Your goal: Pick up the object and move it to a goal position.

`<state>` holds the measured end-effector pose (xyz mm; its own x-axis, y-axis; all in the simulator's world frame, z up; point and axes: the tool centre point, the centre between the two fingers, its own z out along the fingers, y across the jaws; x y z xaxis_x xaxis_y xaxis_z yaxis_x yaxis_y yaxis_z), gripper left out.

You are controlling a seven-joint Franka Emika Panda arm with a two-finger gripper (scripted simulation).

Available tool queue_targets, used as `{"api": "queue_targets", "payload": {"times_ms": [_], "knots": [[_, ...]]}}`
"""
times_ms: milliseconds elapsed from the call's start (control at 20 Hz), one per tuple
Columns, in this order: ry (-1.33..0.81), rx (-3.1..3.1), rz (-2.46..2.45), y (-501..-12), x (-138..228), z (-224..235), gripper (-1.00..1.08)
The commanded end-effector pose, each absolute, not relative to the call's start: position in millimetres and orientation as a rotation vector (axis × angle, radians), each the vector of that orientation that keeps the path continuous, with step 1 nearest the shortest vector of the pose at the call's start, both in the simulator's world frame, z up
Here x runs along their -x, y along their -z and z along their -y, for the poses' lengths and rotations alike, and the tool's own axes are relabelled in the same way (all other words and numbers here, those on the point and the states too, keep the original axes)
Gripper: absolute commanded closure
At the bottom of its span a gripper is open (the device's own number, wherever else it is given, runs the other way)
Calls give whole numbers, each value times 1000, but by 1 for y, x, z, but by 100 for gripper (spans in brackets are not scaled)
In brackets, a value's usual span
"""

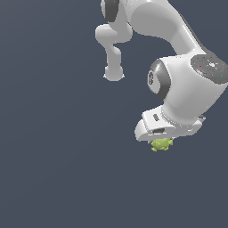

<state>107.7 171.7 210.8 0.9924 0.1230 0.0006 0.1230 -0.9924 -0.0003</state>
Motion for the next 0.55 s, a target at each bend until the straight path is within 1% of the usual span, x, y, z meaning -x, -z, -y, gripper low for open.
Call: {"api": "queue_targets", "payload": {"times_ms": [0,500], "knots": [[0,3136,192,-218,-111,-177,108],[0,3136,192,-227,-116,-186,108]]}}
